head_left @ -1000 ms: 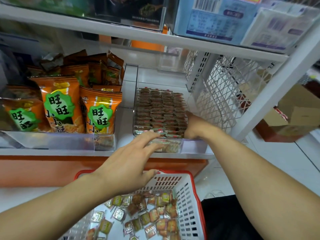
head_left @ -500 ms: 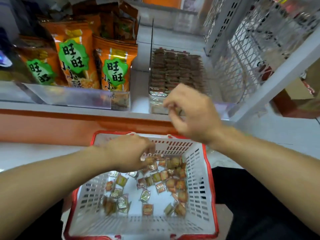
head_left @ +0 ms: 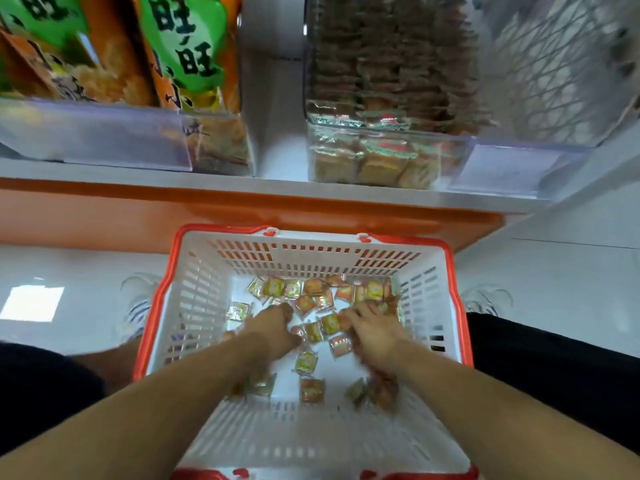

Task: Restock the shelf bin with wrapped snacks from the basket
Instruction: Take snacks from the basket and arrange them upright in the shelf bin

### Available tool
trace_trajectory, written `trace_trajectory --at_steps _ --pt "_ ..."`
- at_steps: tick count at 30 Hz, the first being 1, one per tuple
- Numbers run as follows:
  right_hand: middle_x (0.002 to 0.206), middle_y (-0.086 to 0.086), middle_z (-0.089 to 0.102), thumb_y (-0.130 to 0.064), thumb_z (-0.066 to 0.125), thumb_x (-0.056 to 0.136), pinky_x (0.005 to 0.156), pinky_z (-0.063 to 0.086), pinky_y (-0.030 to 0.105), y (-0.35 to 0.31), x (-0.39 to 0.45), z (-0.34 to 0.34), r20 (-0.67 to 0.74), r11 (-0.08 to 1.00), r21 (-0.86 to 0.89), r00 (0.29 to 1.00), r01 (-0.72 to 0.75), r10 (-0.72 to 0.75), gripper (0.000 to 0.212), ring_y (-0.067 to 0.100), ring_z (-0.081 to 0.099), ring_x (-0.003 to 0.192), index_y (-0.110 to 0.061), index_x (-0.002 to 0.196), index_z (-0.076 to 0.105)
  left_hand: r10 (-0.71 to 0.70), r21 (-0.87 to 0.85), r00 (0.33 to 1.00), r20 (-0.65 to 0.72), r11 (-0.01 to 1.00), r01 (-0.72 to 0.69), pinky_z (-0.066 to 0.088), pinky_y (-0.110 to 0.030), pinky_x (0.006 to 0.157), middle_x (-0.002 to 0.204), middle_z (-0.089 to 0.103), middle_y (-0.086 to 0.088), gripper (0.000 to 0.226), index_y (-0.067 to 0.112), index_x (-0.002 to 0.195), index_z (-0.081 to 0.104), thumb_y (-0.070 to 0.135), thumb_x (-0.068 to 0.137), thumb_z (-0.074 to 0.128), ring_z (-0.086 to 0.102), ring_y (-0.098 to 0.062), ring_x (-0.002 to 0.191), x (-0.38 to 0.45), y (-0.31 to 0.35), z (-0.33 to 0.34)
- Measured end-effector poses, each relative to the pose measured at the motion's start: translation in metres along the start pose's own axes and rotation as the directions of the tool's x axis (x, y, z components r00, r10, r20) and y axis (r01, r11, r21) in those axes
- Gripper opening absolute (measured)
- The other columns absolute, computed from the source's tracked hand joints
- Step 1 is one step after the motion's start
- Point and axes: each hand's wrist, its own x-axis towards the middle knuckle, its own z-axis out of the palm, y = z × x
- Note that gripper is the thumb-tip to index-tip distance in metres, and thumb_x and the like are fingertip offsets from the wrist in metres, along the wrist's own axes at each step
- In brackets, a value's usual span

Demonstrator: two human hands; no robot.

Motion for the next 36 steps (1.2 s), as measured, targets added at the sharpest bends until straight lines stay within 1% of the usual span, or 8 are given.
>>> trace_trajectory --at_steps 5,10,13,23,26,29,32,36 --pt "0.157 0.010 0.020 0.003 0.072 0.074 0.096 0.047 0.055 -0.031 0.030 0.042 -0.017 0.997 0.042 0.998 -0.061 0.061 0.115 0.041 0.030 0.141 -0.034 0.157 0.001 -0.242 -0.374 0.968 -0.069 0.906 0.200 0.055 -0.032 0.084 0.129 0.061 -0.012 0.073 0.013 0.140 0.047 0.024 0.078 0.083 0.063 -0.030 0.112 0.026 0.003 0.053" --pt "0.150 0.014 0.019 -0.001 0.078 0.073 0.083 0.050 0.053 -0.045 0.049 0.057 -0.019 0.995 0.021 0.995 -0.098 0.098 0.122 0.044 0.031 0.136 -0.037 0.156 -0.004 -0.301 -0.536 0.952 0.050 0.797 0.280 0.045 -0.017 0.065 0.098 0.066 -0.005 0.032 0.012 0.114 0.058 0.015 0.087 0.074 0.064 -0.018 0.090 0.043 0.002 0.068" --pt "0.145 0.011 0.026 -0.001 0.069 0.076 0.067 0.045 0.043 -0.040 0.044 0.066 -0.075 0.999 0.031 0.997 0.023 -0.021 0.103 0.039 0.040 0.128 -0.033 0.155 0.011 -0.310 -0.586 0.944 0.115 0.745 0.317 0.047 -0.016 0.050 0.083 0.071 -0.004 0.011 0.014 0.086 0.071 0.012 0.080 0.080 0.063 -0.011 0.065 0.045 -0.005 0.063" --pt "0.116 0.003 0.047 -0.014 0.064 0.086 0.069 0.043 0.025 -0.051 0.027 0.064 -0.043 0.850 0.506 0.989 0.146 -0.145 0.030 0.014 0.057 0.092 -0.019 0.114 0.053 -0.174 -0.817 0.957 0.232 0.500 0.289 0.057 -0.049 0.091 0.112 0.072 -0.027 0.026 0.001 0.110 0.067 0.004 0.084 0.071 0.070 -0.043 0.100 0.037 -0.007 0.051" --pt "0.115 -0.003 0.063 -0.021 0.082 0.079 0.070 0.041 0.007 -0.058 0.023 0.055 0.027 0.708 0.706 0.997 0.029 -0.068 0.046 0.004 0.058 0.095 -0.019 0.119 0.058 -0.160 -0.820 0.960 0.232 0.499 0.281 0.055 -0.038 0.071 0.102 0.075 -0.023 0.013 0.010 0.106 0.065 0.013 0.095 0.070 0.069 -0.032 0.085 0.032 -0.006 0.048" --pt "0.113 -0.002 0.069 -0.010 0.085 0.076 0.080 0.055 0.024 -0.059 0.023 0.038 0.148 0.531 0.841 0.988 -0.100 -0.048 0.042 0.015 0.065 0.104 -0.020 0.112 0.065 -0.228 -0.816 0.959 0.169 0.513 0.266 0.054 -0.031 0.051 0.077 0.075 -0.015 0.015 0.010 0.113 0.067 0.012 0.099 0.065 0.066 -0.027 0.062 0.028 -0.004 0.042" --pt "0.103 0.008 0.071 0.002 0.067 0.088 0.059 0.059 0.026 -0.057 0.020 0.017 0.210 0.480 0.849 0.974 -0.222 0.080 0.022 0.028 0.071 0.099 -0.014 0.103 0.070 -0.260 -0.737 0.959 0.111 0.626 0.255 0.055 -0.034 0.053 0.078 0.070 -0.016 0.028 0.002 0.127 0.060 0.008 0.100 0.060 0.062 -0.026 0.059 0.022 0.002 0.033" --pt "0.107 0.007 0.069 0.002 0.061 0.093 0.086 0.059 0.040 -0.049 0.002 -0.027 0.145 0.747 0.642 0.984 -0.174 0.104 0.025 0.030 0.068 0.104 -0.006 0.116 0.067 -0.180 -0.625 0.981 0.067 0.759 0.182 0.061 -0.052 0.085 0.099 0.072 -0.022 0.022 0.000 0.120 0.060 0.006 0.100 0.056 0.066 -0.031 0.077 0.004 0.015 0.003"
